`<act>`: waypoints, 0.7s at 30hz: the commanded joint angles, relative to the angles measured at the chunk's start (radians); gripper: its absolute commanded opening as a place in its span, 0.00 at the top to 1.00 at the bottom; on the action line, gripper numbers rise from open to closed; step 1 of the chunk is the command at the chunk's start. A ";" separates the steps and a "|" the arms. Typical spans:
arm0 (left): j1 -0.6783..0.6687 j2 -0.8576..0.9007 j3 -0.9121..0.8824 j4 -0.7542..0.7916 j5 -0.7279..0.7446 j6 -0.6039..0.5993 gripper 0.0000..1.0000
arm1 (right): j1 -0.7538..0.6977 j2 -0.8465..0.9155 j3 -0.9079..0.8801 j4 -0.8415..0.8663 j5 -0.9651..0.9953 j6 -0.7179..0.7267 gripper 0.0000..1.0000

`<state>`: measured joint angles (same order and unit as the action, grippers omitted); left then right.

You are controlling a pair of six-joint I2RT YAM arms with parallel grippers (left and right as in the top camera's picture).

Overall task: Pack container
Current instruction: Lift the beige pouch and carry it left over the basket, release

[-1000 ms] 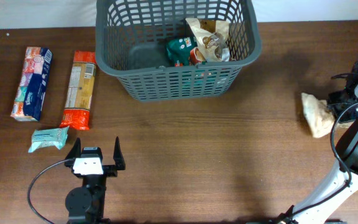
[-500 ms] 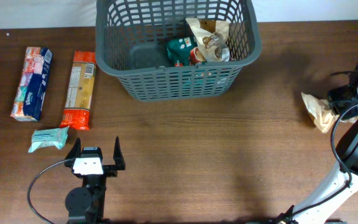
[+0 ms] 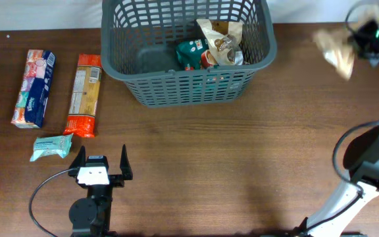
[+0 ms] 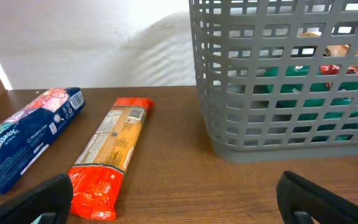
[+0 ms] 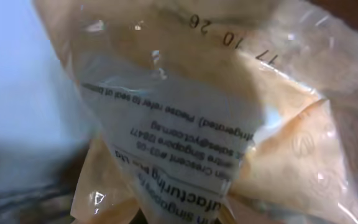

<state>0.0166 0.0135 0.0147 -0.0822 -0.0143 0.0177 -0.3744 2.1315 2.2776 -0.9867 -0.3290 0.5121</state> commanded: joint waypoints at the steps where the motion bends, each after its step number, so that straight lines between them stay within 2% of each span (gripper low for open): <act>1: 0.006 -0.008 -0.006 -0.001 0.011 -0.003 0.01 | 0.063 -0.119 0.170 -0.006 -0.143 -0.064 0.96; 8: 0.006 -0.008 -0.006 -0.001 0.011 -0.003 0.01 | 0.227 -0.140 0.378 -0.070 -0.224 -0.127 0.96; 12: 0.006 -0.008 -0.006 -0.001 0.011 -0.003 0.01 | 0.346 -0.139 0.393 -0.069 -0.243 -0.212 0.96; 19: 0.006 -0.008 -0.006 -0.001 0.011 -0.003 0.01 | 0.548 -0.093 0.391 -0.068 -0.229 -0.467 0.96; 21: 0.006 -0.008 -0.006 -0.001 0.011 -0.003 0.01 | 0.598 -0.068 0.391 -0.051 -0.189 -0.483 0.96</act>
<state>0.0166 0.0135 0.0147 -0.0822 -0.0143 0.0177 0.1680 2.0438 2.6583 -1.0664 -0.5396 0.1421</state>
